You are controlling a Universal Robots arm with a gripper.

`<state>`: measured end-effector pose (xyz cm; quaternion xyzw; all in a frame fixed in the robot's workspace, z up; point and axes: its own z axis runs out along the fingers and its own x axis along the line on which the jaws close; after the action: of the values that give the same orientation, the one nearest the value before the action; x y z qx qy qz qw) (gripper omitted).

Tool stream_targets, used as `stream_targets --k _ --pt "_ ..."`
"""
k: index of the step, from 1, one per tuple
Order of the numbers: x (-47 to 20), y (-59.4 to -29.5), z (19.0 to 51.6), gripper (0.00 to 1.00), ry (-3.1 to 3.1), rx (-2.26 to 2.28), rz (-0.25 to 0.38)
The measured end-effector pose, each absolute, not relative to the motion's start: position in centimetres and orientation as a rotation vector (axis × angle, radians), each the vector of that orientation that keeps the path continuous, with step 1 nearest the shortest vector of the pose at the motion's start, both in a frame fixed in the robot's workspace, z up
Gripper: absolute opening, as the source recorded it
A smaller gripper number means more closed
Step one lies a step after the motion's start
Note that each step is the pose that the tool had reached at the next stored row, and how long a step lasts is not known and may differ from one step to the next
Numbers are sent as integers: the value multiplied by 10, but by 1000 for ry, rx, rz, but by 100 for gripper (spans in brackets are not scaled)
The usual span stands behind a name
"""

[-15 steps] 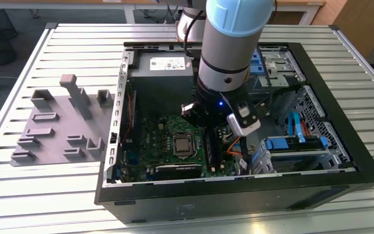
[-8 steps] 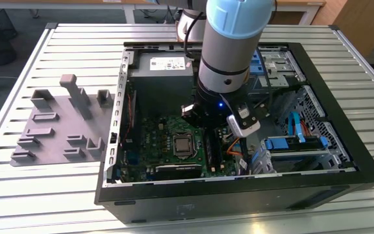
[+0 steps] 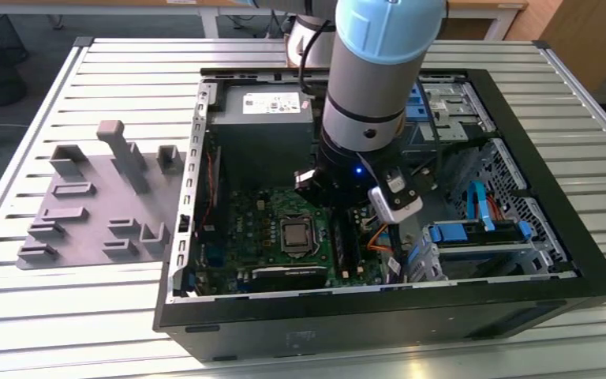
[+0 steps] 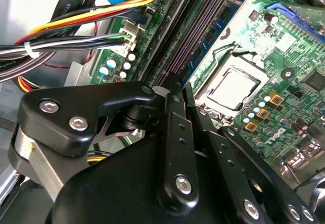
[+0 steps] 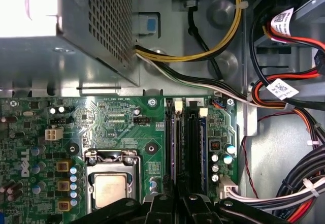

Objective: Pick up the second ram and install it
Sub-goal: 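Insert the second ram into the second slot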

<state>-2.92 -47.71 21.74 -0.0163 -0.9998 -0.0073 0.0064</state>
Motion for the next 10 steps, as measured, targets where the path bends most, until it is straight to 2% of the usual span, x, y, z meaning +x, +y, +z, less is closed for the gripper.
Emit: stream_targets --k 5,10 --pt "-29 -479 218 14 -3127 -50 -66" --pt "-29 -480 218 14 -3127 -50 -71"
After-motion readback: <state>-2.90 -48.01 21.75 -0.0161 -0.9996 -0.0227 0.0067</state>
